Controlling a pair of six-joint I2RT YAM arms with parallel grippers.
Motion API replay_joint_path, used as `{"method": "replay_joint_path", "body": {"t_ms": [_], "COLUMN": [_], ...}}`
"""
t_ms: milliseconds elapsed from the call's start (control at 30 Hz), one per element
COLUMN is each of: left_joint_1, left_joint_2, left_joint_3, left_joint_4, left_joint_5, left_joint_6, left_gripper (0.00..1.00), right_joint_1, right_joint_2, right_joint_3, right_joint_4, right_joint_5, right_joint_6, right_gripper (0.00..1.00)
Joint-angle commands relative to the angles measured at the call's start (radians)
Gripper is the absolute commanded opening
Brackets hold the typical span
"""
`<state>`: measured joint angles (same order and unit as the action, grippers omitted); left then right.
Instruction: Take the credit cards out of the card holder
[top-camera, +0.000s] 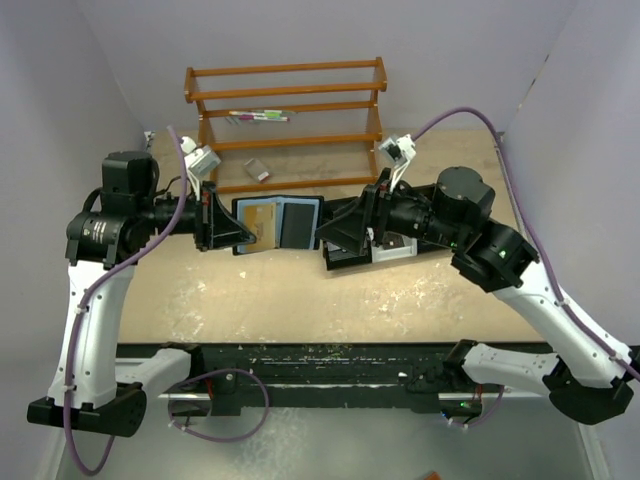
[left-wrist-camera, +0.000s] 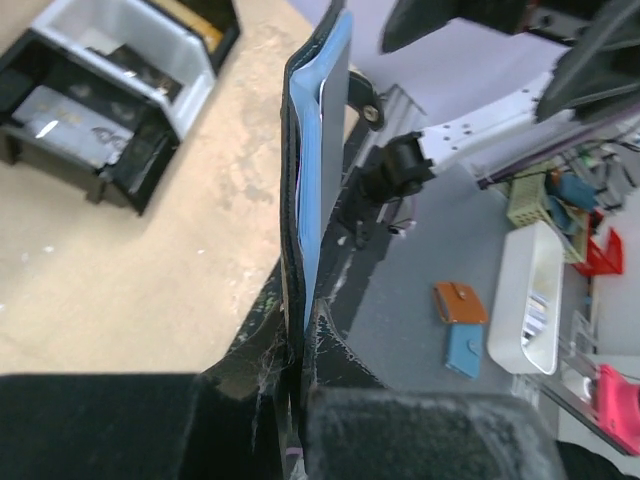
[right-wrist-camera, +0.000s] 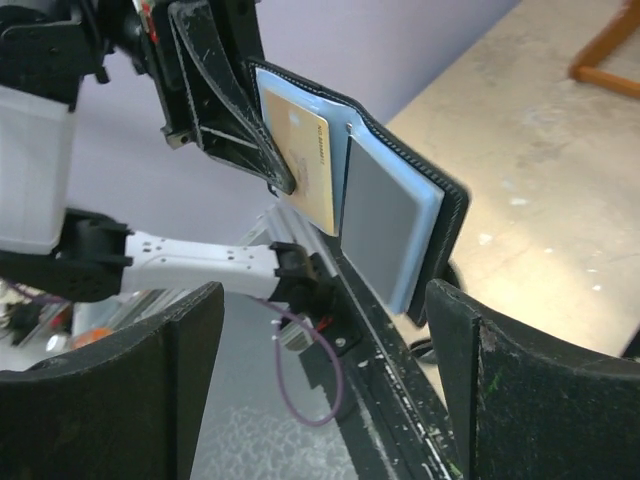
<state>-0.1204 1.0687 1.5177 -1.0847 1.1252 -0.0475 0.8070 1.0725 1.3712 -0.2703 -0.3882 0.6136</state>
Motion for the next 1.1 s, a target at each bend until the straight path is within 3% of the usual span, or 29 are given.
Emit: {"method": "replay_joint_path", "body": {"t_ms": [0, 233, 400, 767, 1067], "left_joint_1": [-0.002, -0.001, -0.001, -0.001, -0.001], "left_joint_2": [-0.009, 0.010, -0.002, -0.021, -0.007], "left_joint_3": [0.051, 0.074, 0.033, 0.026, 0.045], "left_joint_4": [-0.048, -0.101, -0.098, -0.139, -0.163], "left_joint_5": [-0.170, -0.436, -0.540, -0.232, 0.036], "left_joint_6": [0.075, 0.112, 0.114, 0.140, 0.160], "left_gripper": [0.00, 0.00, 0.00, 0.00, 0.00], "right_joint_1": [0.001, 0.001, 0.021, 0.087, 0.109], "right_joint_2": [-0.022, -0.003, 0.088, 0.175, 0.169], "right_joint_3": [0.114, 0.151, 0.085, -0.065, -0.140], "right_joint_4": [-0.112, -0.069, 0.125, 0.420, 0.509], "right_joint_5": [0.128, 0.045, -0.115, -0.214, -0.195], "right_joint_6": [-0.094, -0.067, -0.002, 0.152, 0.198], "right_gripper": [0.85, 0.89, 0.89, 0.80, 0.71]}}
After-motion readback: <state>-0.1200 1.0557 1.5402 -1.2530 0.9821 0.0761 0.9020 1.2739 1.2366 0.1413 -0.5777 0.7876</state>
